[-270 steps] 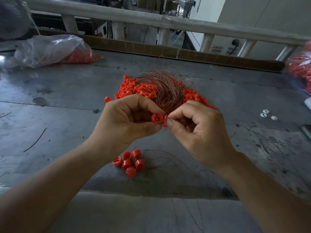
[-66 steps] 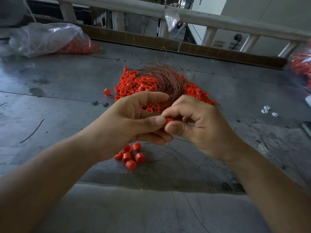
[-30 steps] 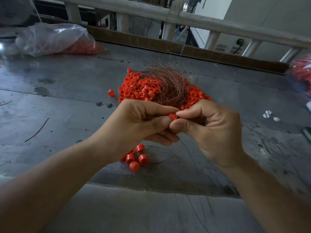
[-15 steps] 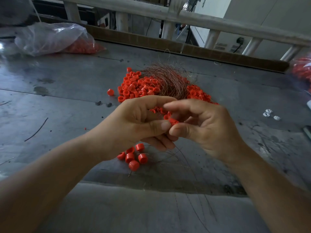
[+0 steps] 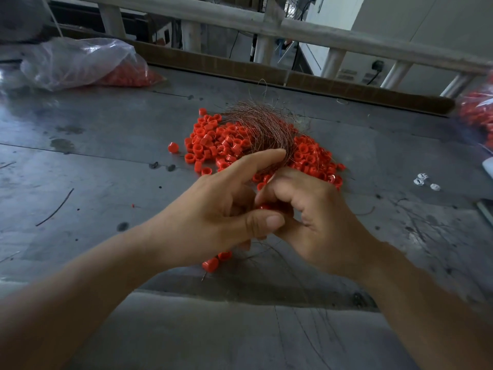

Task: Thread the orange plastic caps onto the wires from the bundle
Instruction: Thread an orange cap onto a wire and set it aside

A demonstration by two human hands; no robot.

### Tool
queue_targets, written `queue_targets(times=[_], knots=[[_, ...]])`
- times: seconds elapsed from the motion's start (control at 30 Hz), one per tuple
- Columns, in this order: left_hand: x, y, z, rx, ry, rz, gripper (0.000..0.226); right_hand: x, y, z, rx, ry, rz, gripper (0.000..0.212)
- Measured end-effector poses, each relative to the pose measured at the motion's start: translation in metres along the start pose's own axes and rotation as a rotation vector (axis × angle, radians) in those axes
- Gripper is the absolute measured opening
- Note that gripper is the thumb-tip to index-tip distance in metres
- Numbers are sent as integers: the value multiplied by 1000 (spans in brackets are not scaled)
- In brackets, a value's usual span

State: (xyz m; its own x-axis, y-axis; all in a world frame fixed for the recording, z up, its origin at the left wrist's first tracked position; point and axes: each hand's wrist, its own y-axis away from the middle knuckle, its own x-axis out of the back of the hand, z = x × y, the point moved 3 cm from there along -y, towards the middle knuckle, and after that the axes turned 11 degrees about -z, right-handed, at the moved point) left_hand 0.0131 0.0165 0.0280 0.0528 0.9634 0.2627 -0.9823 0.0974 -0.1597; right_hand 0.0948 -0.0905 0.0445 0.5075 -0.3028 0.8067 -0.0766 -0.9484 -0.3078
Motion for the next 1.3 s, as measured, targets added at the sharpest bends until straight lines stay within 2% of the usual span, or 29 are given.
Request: queue_targets(times=[0.17, 0.4, 0.5, 0.63, 0.67, 0.73, 0.83, 0.97, 1.03, 1.2, 1.3], knots=[[-4, 3, 4, -51, 73, 23, 68, 3, 1, -5, 35, -75, 16, 10], [-4, 0, 4, -23, 225, -14, 66, 8, 0, 0, -8, -114, -1, 10], [-1, -4, 2, 14, 229, 72, 60, 7, -1, 1, -17, -97, 9, 16], [10, -5, 3, -37, 361, 180, 55, 6, -1, 7, -155, -247, 2, 41], [13, -4, 4, -61, 414, 198, 52, 6, -1, 9, -195, -314, -8, 41], [21, -3, 5, -99, 486, 223, 44, 5, 0, 12, -236, -410, -5, 27], [27, -2, 6, -111, 504, 239, 35, 9, 0, 12, -224, -299, 71, 7], [35, 2, 5, -71, 303, 304, 15, 18, 2, 15, -250, -143, 125, 7], [40, 3, 5, -29, 165, 314, 18, 19, 3, 16, -269, -119, 109, 13], [48, 3, -9, 248, -409, 249, 16, 9, 2, 21, -348, -78, -66, 15], [46, 2, -18, 337, -529, 152, 20, -3, 1, 24, -393, -19, -210, 3]])
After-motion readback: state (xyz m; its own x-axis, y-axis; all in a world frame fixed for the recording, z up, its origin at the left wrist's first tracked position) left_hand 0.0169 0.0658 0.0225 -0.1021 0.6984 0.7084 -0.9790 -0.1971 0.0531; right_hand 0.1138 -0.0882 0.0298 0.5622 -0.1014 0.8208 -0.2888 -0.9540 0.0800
